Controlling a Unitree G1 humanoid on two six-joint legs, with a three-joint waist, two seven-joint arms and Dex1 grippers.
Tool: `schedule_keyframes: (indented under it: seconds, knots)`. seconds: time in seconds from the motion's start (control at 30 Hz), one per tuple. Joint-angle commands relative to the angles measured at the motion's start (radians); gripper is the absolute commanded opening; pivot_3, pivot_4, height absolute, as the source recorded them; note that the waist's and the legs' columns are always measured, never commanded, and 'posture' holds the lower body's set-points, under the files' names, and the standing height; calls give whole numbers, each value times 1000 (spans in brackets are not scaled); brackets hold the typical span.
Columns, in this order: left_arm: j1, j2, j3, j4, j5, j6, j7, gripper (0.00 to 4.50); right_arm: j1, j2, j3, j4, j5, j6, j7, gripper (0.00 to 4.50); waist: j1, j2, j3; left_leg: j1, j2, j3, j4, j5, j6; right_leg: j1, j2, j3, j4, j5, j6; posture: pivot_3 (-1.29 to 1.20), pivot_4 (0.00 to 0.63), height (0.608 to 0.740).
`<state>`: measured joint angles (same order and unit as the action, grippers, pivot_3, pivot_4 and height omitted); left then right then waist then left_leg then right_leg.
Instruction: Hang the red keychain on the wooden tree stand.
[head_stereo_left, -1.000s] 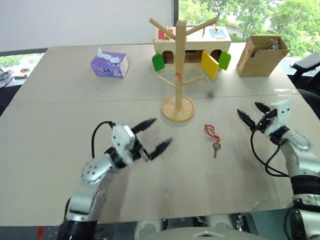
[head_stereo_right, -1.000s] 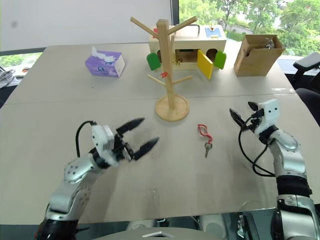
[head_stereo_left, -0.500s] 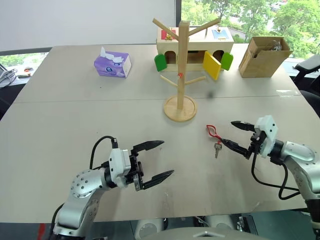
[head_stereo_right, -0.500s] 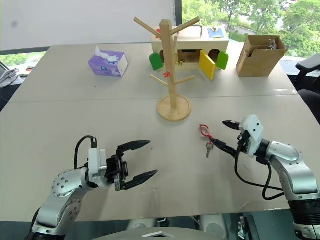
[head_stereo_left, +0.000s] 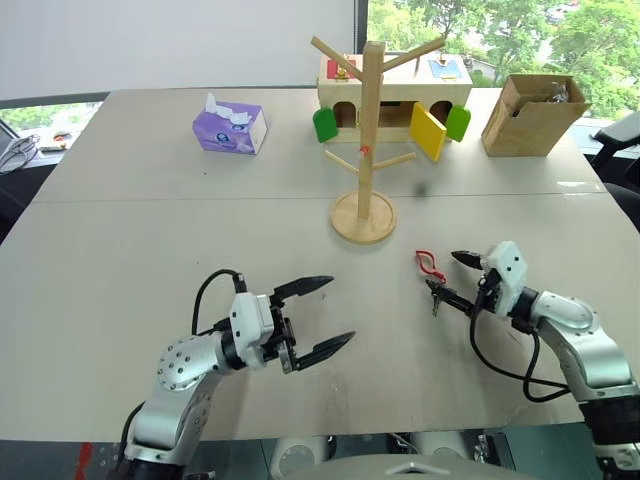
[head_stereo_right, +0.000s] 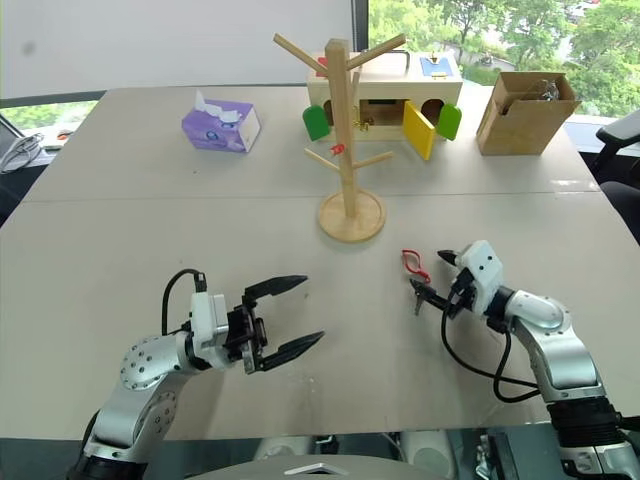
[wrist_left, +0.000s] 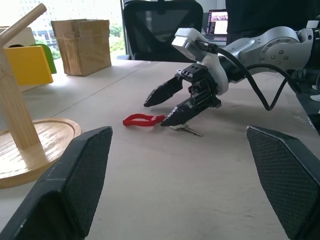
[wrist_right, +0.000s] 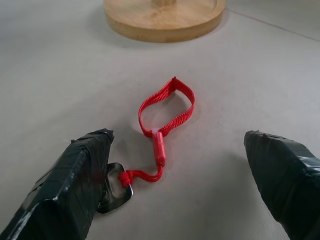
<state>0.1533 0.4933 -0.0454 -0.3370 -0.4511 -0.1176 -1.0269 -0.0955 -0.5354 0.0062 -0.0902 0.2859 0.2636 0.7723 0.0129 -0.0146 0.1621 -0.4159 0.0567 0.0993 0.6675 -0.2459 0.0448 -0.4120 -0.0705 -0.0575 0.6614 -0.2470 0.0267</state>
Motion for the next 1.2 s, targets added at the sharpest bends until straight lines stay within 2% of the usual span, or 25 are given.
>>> schedule_keyframes:
  seconds: [0.03, 0.13, 0.2, 0.23, 0.3, 0.33, 0.43, 0.47, 0.5, 0.67, 0.87, 1.03, 1.2]
  knots:
    - [-3, -6, 2, -20, 5, -18, 17, 4434, -18, -2, 5, -10, -17, 4, -12, 4500, 0, 0, 0, 0, 0, 0, 0, 0, 0, 0, 0, 0, 0, 0, 0, 0, 150, 740]
    - [-1, -7, 1, -24, 8, -19, 22, 4434, -18, -3, 8, -15, -22, 8, -16, 4500, 0, 0, 0, 0, 0, 0, 0, 0, 0, 0, 0, 0, 0, 0, 0, 0, 150, 740]
    - [-2, -9, 0, -26, 10, -18, 27, 4500, -18, -4, 18, -12, -36, 4, -21, 3975, 0, 0, 0, 0, 0, 0, 0, 0, 0, 0, 0, 0, 0, 0, 0, 0, 150, 740]
    - [-4, -9, 0, -25, 10, -16, 30, 4500, -18, -4, 21, -10, -41, 3, -23, 3642, 0, 0, 0, 0, 0, 0, 0, 0, 0, 0, 0, 0, 0, 0, 0, 0, 150, 740]
    - [-5, -9, 1, -25, 9, -14, 33, 4500, -16, -4, 21, -13, -41, 4, -23, 2607, 0, 0, 0, 0, 0, 0, 0, 0, 0, 0, 0, 0, 0, 0, 0, 0, 150, 740]
    - [-5, -9, 2, -25, 8, -13, 34, 4500, -14, -4, 20, -14, -38, 8, -24, 2310, 1, 0, 0, 0, 0, 0, 0, 0, 0, 0, 0, 0, 0, 0, 0, 0, 150, 740]
    - [-5, -7, 4, -25, 5, -10, 35, 4500, -9, -4, 16, -19, -33, 13, -23, 896, 1, 0, 0, 0, 0, 0, 0, 0, 0, 0, 0, 0, 0, 0, 0, 0, 150, 740]
    - [-3, -6, 6, -26, 3, -9, 35, 4500, -7, -4, 15, -22, -32, 13, -23, 236, 1, 0, 0, 0, 0, 0, 0, 0, 0, 0, 0, 0, 0, 0, 0, 0, 150, 740]
    - [-2, -6, 7, -27, 1, -8, 36, 4500, -5, -6, 13, -25, -29, 14, -21, 29, 1, 0, 0, 0, 0, 0, 0, 0, 0, 0, 0, 0, 0, 0, 0, 0, 150, 740]
    - [-4, -12, 4, -33, -4, 3, 48, 4500, -9, -16, -11, -46, -14, 10, -15, 29, 1, 0, 0, 0, 0, 0, 0, 0, 0, 0, 0, 0, 0, 0, 0, 0, 150, 740]
    - [-47, -19, 21, -62, -15, 74, 121, 4500, -59, -30, -76, -114, -9, -99, -26, 29, 0, 0, 0, 0, 0, 0, 0, 0, 0, 0, 0, 0, 0, 0, 0, 0, 150, 740]
    - [-211, -4, 75, -135, -141, 314, 273, 4500, -199, -60, -70, -204, -42, -80, -52, 29, 0, 0, 0, 0, 0, -1, 1, 0, 0, 0, 0, 0, 1, 0, 1, 0, 150, 740]
    - [-349, 54, 138, -193, -224, 482, 353, 4500, -361, -31, -28, -268, -66, -30, -106, 29, -3, -1, 0, 0, -1, -1, 1, 2, -3, 0, 1, 0, 0, 0, 1, 0, 150, 740]
